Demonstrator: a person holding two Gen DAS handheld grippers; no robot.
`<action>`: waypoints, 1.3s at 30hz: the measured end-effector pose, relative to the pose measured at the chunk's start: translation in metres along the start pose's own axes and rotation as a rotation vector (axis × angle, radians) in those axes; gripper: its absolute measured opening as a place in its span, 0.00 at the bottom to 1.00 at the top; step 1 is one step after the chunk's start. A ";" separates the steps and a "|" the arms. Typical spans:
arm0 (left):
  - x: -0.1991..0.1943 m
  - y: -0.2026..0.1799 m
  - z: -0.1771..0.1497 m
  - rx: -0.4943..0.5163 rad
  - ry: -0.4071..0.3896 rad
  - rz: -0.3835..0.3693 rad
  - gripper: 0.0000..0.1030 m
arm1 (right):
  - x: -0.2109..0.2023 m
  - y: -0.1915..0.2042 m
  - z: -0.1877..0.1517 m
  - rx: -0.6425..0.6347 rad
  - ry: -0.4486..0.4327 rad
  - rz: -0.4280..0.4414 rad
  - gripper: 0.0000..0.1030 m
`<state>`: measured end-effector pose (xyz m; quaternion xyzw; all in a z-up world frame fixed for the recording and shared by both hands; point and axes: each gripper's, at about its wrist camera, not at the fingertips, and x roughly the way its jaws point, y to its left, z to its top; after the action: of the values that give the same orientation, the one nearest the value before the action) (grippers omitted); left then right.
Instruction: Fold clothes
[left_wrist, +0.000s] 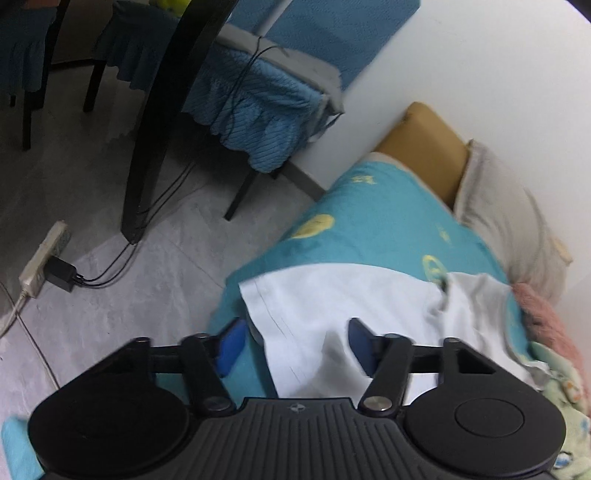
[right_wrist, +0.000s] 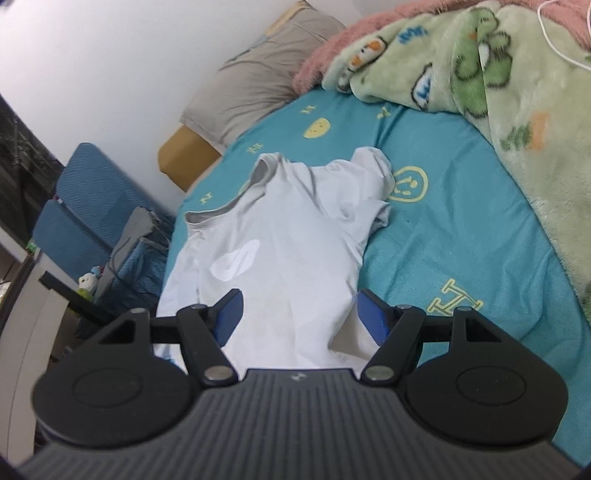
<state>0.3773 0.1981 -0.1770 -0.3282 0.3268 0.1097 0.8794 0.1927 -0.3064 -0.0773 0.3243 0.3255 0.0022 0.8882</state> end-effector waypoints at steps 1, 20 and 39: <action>0.004 0.000 0.003 -0.005 0.004 -0.007 0.39 | 0.003 0.000 0.000 0.001 -0.001 -0.008 0.69; 0.010 -0.078 0.064 0.423 -0.026 0.131 0.01 | 0.009 0.004 0.003 -0.002 -0.028 -0.061 0.69; -0.143 -0.035 -0.041 0.459 0.349 0.090 0.57 | -0.003 0.026 -0.001 -0.121 -0.068 -0.044 0.69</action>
<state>0.2621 0.1481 -0.0900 -0.1195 0.5036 0.0138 0.8555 0.1953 -0.2861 -0.0614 0.2629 0.3013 -0.0088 0.9165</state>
